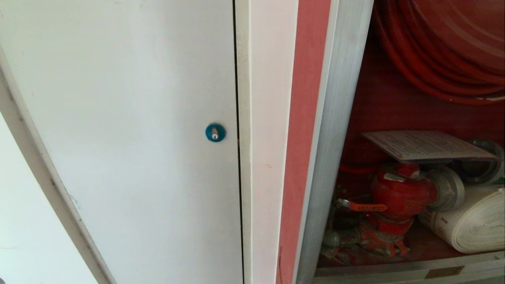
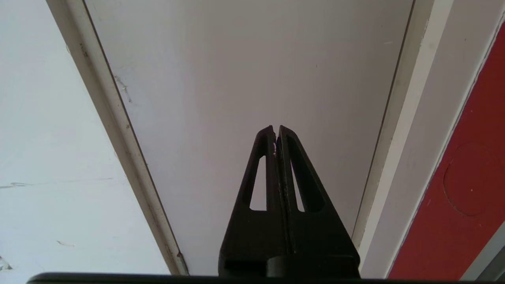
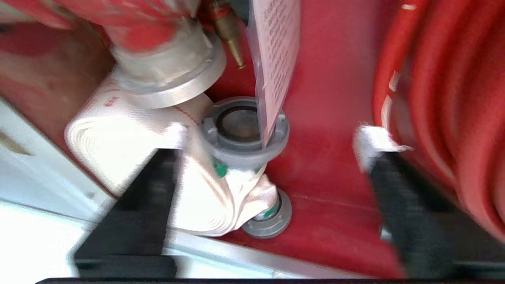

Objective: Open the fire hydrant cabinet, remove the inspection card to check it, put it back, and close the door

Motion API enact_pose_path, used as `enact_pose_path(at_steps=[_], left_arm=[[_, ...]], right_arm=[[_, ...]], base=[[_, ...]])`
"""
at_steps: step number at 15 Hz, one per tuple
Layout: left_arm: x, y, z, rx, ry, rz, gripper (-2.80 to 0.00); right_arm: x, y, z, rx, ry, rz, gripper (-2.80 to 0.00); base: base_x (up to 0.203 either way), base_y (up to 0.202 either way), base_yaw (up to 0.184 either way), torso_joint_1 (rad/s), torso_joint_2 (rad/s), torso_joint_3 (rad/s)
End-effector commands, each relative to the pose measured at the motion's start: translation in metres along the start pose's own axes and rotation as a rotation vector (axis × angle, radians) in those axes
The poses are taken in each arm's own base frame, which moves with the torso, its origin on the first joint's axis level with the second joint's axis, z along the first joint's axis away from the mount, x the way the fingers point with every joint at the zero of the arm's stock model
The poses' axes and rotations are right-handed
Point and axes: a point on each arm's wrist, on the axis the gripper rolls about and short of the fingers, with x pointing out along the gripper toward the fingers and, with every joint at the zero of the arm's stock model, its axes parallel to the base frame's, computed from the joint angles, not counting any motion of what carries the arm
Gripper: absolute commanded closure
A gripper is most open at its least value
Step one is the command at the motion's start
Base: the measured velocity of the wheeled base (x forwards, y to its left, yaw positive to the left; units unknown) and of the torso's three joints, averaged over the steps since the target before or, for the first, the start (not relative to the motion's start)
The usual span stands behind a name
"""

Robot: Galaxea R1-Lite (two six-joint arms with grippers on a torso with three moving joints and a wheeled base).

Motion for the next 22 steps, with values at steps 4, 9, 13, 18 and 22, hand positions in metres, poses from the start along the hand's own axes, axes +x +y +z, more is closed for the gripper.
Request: enact_pose_path(at_steps=[4, 9, 13, 18, 22], left_arm=[[0.001, 0.000, -0.006, 0.000, 0.022, -0.001, 0.00], [0.001, 0.000, -0.006, 0.000, 0.022, -0.001, 0.00], [0.001, 0.000, -0.006, 0.000, 0.022, -0.001, 0.00], [0.001, 0.000, -0.006, 0.000, 0.021, -0.001, 0.00], [0.001, 0.000, -0.006, 0.000, 0.020, -0.001, 0.00]], right_arm=[[-0.043, 0.010, 0.000, 0.277, -0.046, -0.069, 0.00], [-0.049, 0.015, 0.001, 0.823, -0.151, -0.012, 0.00], [-0.062, 0.039, -0.001, 1.193, -0.206, 0.054, 0.00], [-0.085, 0.101, -0.008, 1.197, -0.255, 0.088, 0.00], [-0.090, 0.146, -0.015, 1.244, -0.309, 0.153, 0.00]], base=[[0.000, 0.000, 0.000, 0.000, 0.00, 0.000], [0.000, 0.000, 0.000, 0.000, 0.00, 0.000], [0.000, 0.000, 0.000, 0.000, 0.00, 0.000], [0.000, 0.000, 0.000, 0.000, 0.00, 0.000], [0.000, 0.000, 0.000, 0.000, 0.00, 0.000]])
